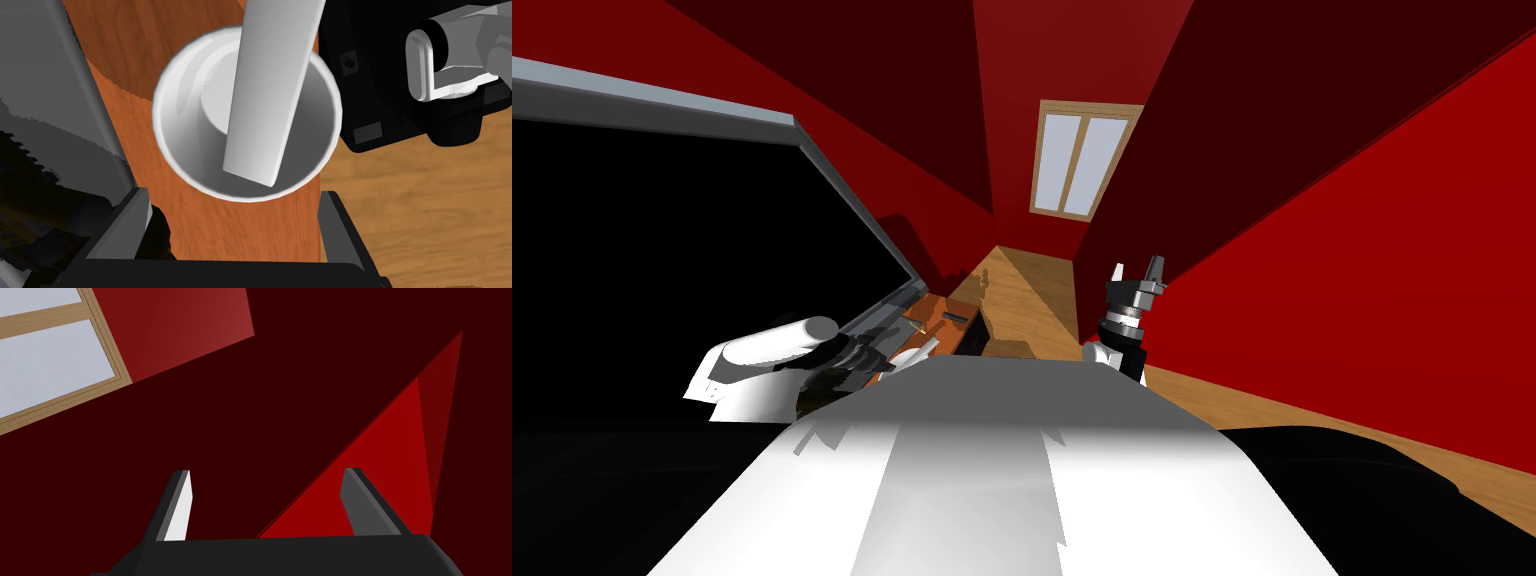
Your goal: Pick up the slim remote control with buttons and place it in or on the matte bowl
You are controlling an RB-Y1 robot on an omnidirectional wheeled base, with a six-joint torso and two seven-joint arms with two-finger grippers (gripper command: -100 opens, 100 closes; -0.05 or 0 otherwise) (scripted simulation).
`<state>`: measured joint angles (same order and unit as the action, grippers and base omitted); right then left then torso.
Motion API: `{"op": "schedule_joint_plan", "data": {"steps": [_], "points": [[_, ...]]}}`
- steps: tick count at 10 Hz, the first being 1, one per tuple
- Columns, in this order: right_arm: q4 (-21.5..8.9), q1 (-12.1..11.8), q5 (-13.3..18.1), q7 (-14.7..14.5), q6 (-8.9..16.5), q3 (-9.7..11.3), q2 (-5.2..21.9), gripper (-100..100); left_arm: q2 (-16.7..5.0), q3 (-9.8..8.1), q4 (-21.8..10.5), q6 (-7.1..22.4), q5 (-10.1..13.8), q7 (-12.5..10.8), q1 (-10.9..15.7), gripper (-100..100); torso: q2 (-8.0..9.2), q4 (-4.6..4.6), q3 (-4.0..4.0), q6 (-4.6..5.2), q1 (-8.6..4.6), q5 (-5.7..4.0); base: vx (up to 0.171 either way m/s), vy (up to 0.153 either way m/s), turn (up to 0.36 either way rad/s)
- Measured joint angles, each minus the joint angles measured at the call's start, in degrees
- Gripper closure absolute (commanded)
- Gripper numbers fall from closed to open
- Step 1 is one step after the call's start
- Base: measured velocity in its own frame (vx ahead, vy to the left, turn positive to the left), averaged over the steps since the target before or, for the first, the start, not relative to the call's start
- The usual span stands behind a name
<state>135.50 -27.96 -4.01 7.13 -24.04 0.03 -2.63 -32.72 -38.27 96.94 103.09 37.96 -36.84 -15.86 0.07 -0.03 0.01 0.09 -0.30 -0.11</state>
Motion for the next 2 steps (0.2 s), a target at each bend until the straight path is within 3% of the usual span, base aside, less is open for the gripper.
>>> {"op": "schedule_joint_plan", "data": {"steps": [2], "points": [[0.00,0.00,0.00,0.00,0.00,0.00,0.00,0,0.00,0.00,0.00,0.00,0.00,0.00,0.00,0,0.00,0.00,0.00,0.00,0.00,0.00,0.000,0.000,0.000]]}}
